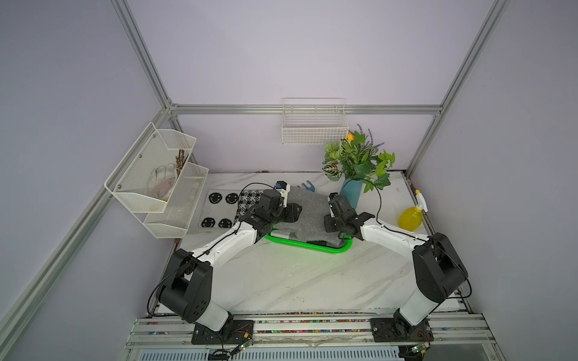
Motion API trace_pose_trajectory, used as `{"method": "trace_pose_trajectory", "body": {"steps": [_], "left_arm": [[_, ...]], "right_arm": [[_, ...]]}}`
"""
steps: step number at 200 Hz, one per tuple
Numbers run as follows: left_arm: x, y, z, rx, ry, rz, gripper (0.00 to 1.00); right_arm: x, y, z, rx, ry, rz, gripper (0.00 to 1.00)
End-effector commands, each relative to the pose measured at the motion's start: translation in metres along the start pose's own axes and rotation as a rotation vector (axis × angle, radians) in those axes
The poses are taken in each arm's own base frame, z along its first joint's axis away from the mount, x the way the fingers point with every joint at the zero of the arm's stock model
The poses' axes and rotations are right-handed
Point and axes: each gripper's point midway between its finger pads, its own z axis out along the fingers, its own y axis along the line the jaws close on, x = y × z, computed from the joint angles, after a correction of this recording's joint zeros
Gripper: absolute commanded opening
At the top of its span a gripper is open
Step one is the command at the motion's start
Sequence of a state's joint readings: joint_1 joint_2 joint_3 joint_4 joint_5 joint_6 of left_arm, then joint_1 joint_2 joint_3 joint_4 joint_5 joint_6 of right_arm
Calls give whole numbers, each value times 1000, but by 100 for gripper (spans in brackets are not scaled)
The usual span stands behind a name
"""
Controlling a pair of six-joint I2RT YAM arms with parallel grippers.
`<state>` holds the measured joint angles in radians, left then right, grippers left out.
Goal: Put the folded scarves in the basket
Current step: Place the scarf in the basket.
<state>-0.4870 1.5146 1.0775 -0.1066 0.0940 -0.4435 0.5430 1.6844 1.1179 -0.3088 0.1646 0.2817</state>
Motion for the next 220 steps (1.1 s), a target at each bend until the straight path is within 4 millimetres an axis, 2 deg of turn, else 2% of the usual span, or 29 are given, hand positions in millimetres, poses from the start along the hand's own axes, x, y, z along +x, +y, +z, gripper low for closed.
{"method": "trace_pose_trajectory", "body": {"steps": [1,7,23,27,45,60,73,86,104,125,144,172,189,203,220], "left_arm": [[-48,19,-43,-175,-159,32,53],[-54,14,-51,-143,-184,28,52],[-55,-22,-41,105,-174,2,52],[-46,-30,-28,166,-134,2,52],[-29,-67,-1,395,-43,-33,52],[-12,-77,23,445,29,-35,51],[2,-66,45,384,95,-34,51],[10,-48,58,292,115,-27,51],[22,-31,67,211,131,-9,52],[46,-16,76,189,216,-21,52],[64,1,76,120,237,-18,52],[77,37,71,-33,244,-1,53],[87,54,72,-31,272,-49,53],[86,53,70,36,250,-80,53],[70,40,58,62,202,-62,53]], "right_arm": [[7,-10,-4,34,20,-11,35],[7,-10,-4,32,23,-12,35],[7,-9,-6,27,22,-12,35],[7,-8,-7,25,22,-12,35],[4,-7,-17,7,1,-3,35],[2,-5,-26,-12,-20,0,35],[4,-5,-27,-19,-20,0,35],[8,-6,-26,-14,-13,-2,35],[10,-7,-24,-9,-6,-4,36],[13,-11,-22,12,2,-7,36],[15,-16,-19,42,4,-11,36],[18,-24,-14,92,19,-11,36],[19,-25,-14,99,23,-15,36],[18,-25,-15,95,18,-13,36],[17,-19,-16,64,11,-10,36]]}}
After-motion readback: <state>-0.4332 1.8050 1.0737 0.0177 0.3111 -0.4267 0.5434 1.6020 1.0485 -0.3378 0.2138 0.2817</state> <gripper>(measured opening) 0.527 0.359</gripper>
